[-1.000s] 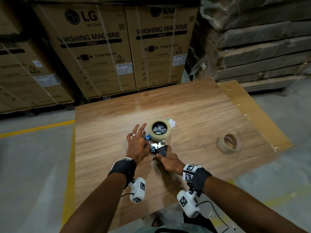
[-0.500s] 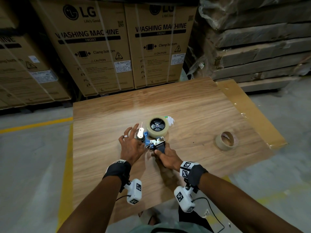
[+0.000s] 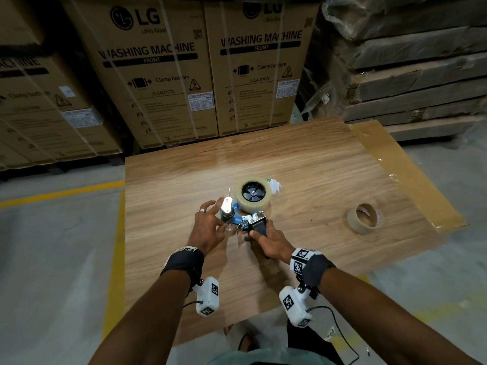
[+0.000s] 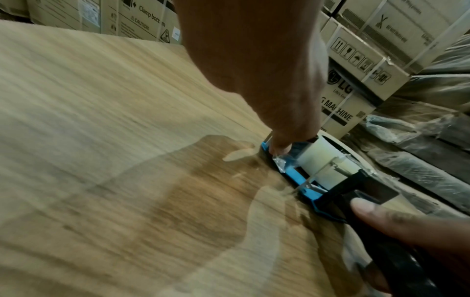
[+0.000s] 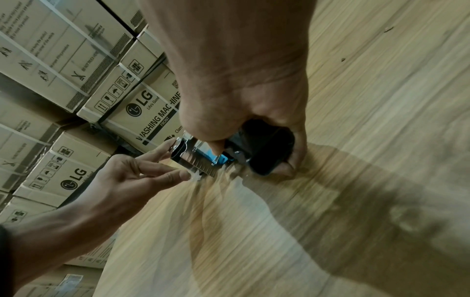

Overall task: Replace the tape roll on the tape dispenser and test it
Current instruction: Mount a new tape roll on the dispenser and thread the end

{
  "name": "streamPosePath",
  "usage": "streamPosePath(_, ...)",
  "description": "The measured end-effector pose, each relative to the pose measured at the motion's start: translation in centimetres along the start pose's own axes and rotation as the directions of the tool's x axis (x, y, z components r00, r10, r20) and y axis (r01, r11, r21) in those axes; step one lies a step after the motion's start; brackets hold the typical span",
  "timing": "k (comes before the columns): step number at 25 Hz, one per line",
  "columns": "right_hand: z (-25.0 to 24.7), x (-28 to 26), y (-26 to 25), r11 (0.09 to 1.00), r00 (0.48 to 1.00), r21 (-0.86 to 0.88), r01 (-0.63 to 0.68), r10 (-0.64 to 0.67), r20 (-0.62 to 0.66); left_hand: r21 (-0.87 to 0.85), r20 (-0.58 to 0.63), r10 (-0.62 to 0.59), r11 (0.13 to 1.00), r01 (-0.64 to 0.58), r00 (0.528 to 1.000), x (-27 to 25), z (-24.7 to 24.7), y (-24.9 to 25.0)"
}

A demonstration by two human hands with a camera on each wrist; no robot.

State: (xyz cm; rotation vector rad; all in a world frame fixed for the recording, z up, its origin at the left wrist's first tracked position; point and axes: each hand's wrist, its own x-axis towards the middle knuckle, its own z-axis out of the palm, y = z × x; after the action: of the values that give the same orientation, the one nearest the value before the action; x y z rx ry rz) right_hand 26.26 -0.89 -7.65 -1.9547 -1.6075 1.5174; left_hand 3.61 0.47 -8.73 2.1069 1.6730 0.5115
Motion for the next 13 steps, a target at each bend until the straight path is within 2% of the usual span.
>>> streamPosePath(3, -0.1, 0.2, 0.2, 1.0, 1.0, 0.006, -0.008, 0.008, 0.003, 0.043, 0.014, 0.122, 0.992, -0.122, 0.992, 0.5, -0.6, -0.9)
streamPosePath(8, -0.2, 0.0, -0.1, 1.0, 1.0, 0.004, -0.015, 0.015, 0.012, 0.228, 0.106, 0.267, 0.931, -0.285, 0.958, 1.6, -2.4, -1.4)
streamPosePath(13, -0.3, 0.0, -0.6, 0.994, 0.997, -0.077, -0.074, 0.076, 0.034, 0.296, 0.059, 0.203, 0.931, -0.212, 0.977, 1.5, -2.5, -0.7)
